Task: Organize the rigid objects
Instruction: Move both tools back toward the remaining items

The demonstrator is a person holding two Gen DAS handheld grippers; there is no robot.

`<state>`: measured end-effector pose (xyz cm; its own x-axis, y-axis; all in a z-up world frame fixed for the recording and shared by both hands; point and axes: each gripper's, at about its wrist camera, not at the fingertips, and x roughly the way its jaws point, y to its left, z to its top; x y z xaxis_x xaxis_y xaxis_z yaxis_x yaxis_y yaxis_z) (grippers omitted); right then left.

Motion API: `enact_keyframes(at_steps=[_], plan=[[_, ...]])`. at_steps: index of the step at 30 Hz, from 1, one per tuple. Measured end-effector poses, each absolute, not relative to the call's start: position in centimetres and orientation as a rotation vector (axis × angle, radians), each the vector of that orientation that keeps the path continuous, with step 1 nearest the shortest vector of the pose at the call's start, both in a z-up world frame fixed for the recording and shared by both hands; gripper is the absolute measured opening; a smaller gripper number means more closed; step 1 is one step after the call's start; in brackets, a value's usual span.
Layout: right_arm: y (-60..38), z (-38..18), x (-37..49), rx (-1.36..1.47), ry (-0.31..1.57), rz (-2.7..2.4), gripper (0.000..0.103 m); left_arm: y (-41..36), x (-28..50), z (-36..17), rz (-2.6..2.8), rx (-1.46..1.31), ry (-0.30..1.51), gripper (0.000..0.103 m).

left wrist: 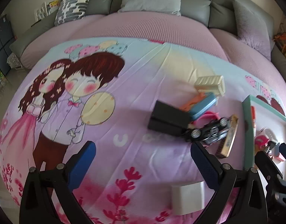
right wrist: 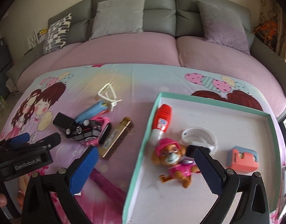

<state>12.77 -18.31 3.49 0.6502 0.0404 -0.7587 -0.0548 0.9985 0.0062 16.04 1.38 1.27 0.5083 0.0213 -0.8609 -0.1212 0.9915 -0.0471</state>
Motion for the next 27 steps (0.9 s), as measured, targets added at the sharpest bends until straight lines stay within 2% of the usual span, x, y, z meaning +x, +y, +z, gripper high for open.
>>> enact_keyframes(at_steps=[12, 27], plan=[[-13.5, 2.0, 12.5, -0.09, 0.895, 0.163, 0.103, 4.3, 15.8, 0.2, 0.026, -0.188, 1.09, 0.101], [-17.2, 2.6, 12.9, -0.031, 0.893, 0.038, 0.103, 1.3, 15.0, -0.3, -0.103, -0.119, 1.128, 0.101]])
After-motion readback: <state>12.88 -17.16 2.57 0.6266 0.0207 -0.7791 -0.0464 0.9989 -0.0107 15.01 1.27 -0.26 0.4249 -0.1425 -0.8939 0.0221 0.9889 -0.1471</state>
